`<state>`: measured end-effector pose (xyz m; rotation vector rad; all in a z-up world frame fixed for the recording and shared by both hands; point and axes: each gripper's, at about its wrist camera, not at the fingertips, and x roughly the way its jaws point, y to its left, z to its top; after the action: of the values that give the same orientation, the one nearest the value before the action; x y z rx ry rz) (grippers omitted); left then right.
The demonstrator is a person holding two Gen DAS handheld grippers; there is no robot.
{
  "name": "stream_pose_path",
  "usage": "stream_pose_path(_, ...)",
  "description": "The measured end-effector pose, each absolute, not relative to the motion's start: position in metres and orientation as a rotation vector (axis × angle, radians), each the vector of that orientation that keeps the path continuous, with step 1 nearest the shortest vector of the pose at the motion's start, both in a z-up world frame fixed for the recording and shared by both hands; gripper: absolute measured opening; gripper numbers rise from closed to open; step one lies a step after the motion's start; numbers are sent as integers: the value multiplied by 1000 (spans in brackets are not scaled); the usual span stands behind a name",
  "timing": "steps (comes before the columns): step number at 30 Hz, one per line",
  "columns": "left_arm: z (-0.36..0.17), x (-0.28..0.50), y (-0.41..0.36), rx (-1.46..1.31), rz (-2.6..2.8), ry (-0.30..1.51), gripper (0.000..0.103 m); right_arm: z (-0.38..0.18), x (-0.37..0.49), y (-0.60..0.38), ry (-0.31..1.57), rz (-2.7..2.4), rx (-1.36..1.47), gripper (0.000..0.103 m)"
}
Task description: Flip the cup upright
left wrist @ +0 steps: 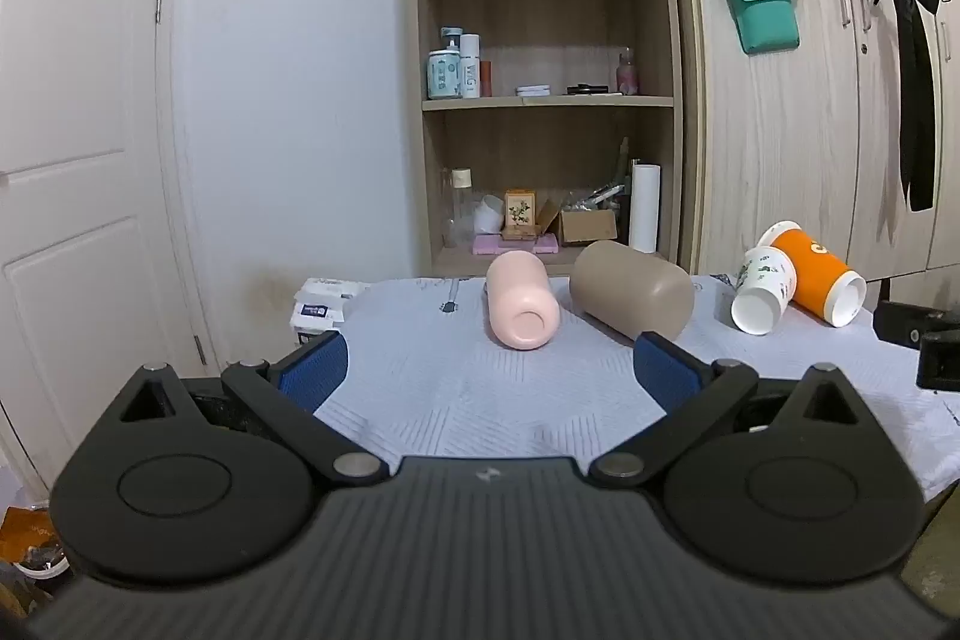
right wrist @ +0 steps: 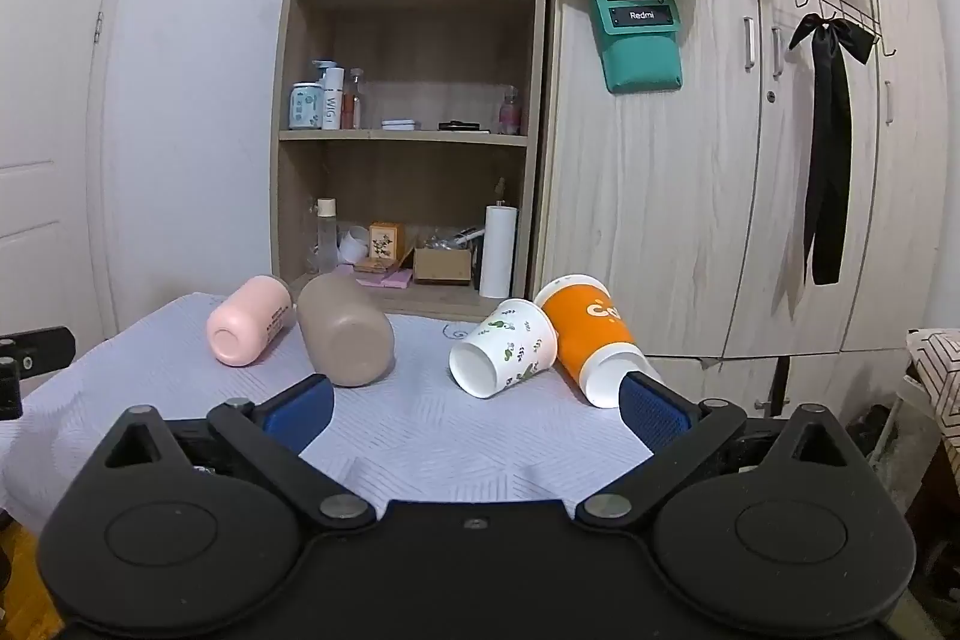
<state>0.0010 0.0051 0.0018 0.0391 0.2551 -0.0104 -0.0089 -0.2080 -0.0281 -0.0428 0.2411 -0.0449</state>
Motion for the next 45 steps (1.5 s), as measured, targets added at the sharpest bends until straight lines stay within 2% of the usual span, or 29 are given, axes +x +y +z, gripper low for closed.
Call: stream_pose_path(45, -5, 2, 11, 33, -26, 350, 103, -26, -6, -206, 278, -73, -38, 103)
